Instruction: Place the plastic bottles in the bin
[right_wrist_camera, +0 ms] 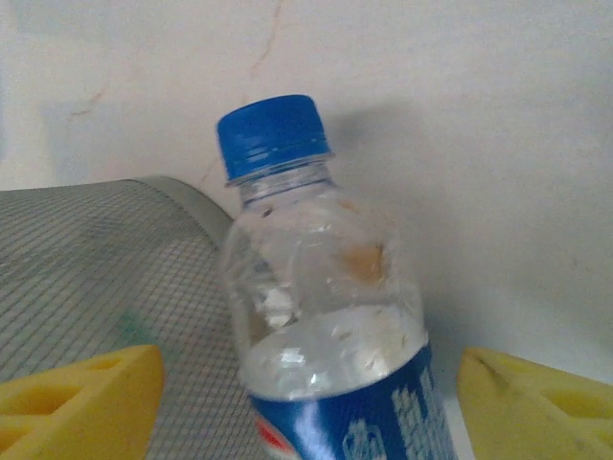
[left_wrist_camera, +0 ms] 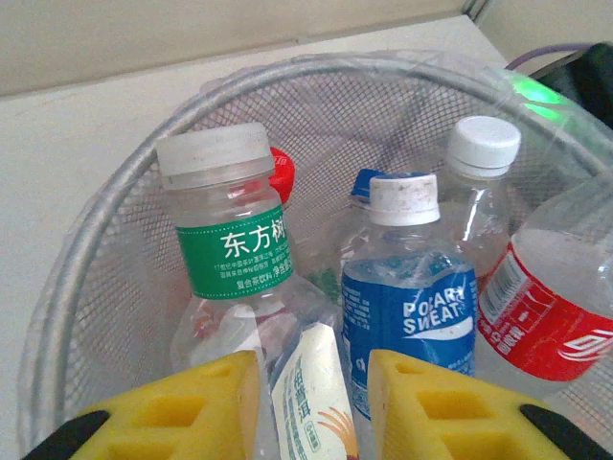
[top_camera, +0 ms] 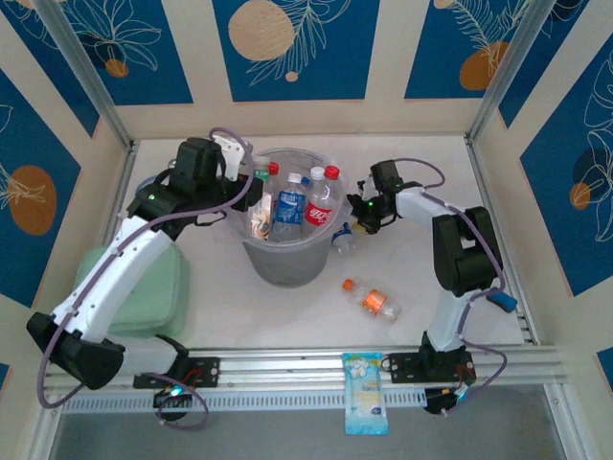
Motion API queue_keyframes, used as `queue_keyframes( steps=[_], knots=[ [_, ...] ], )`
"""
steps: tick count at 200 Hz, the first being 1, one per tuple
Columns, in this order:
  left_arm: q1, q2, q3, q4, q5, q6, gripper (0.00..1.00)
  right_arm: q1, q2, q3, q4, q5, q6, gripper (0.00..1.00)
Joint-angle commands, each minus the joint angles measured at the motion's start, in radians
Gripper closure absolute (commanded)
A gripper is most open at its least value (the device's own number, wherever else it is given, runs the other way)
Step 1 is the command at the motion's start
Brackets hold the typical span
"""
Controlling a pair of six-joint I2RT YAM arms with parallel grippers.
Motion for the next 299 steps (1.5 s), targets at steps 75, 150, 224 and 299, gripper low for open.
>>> queue_keyframes(
  steps=[75, 150, 224, 299],
  knots=[
    [0.052, -0.173, -0.026, -0.13, -0.148, 0.057, 0.65, -0.041, 0.051, 0.043, -0.068, -0.045, -0.005, 0.47],
    [0.071, -0.141, -0.061, -0.098, -0.118, 0.04, 0.63, -0.166, -0.359, -0.161, -0.13, -0.036, -0.009, 0.76],
    [0.1, -0.126, -0.083, -0.097, -0.171, 0.011, 0.49, -0.176, -0.824, -0.007, -0.27, 0.013, 0.05, 0.89],
    [0.125, -0.165, -0.19, 0.059, 0.042, -0.092, 0.5, 0.454, -0.602, 0.302, -0.088, 0.374, -0.014, 0.93]
  ],
)
